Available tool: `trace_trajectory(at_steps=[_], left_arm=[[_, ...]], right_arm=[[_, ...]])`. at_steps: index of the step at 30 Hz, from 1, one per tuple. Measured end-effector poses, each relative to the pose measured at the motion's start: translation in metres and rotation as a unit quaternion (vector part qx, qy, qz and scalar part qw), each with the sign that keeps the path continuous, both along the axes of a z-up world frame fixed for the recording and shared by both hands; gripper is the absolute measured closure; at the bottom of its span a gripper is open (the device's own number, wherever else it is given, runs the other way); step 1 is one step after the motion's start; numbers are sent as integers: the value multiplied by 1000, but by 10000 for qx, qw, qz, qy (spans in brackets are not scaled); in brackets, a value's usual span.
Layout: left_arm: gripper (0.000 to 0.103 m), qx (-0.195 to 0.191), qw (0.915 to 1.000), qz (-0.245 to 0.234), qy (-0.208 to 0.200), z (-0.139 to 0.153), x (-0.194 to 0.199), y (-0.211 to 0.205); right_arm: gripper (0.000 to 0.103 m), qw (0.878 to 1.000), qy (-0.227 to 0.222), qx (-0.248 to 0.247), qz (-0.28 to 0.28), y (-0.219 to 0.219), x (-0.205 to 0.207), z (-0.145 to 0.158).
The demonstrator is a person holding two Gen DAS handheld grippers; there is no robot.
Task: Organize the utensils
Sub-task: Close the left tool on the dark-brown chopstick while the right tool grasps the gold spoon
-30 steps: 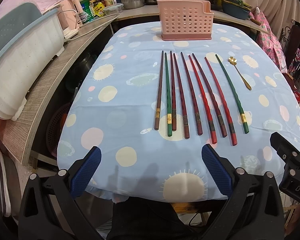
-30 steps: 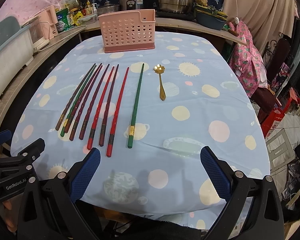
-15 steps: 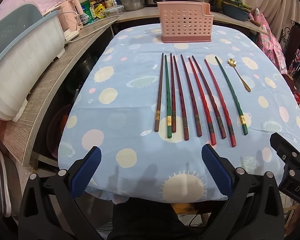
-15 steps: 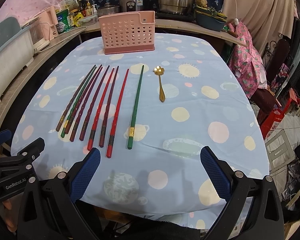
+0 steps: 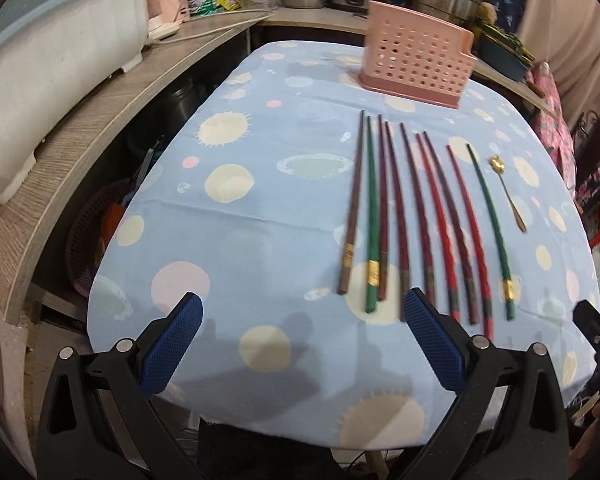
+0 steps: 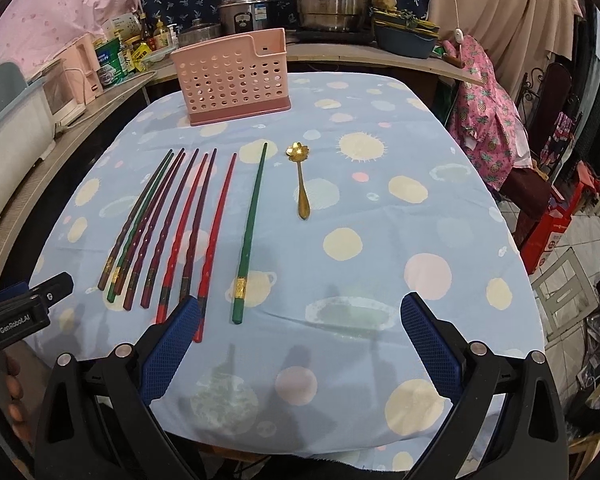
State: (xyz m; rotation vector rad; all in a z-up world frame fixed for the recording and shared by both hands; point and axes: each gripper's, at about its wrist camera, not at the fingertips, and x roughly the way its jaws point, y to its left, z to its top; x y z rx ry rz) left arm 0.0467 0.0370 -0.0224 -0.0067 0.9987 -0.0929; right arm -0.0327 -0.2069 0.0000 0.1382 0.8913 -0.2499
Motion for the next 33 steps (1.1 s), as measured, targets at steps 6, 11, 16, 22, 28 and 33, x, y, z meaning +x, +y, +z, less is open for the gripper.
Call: trace_trajectory(at_steps=[6,11,16,22,28,33], left_arm=[[13,211,9998,-14,38,-21,22,-1],[19,245,9995,-158,112,-34,31,-10],[28,263,9992,-196,230,-43,41,-13],[32,253,9992,-218,213,-46,47,-16],[53,182,9994,-231,207,-42,52,-18],[77,59,9992,-267,280,-40,56,-19]], right_arm=[[7,10000,-18,-22,2,-8,13,-7],[7,10000,-39,31,19,-13,25,-11],[11,10000,-58,37,25,-18,41,-14],[23,9997,-35,229,11,-29,64,-20],[39,9995,13,324,10,-38,94,-29],[56,9985,168,513,3,-46,116,-45]])
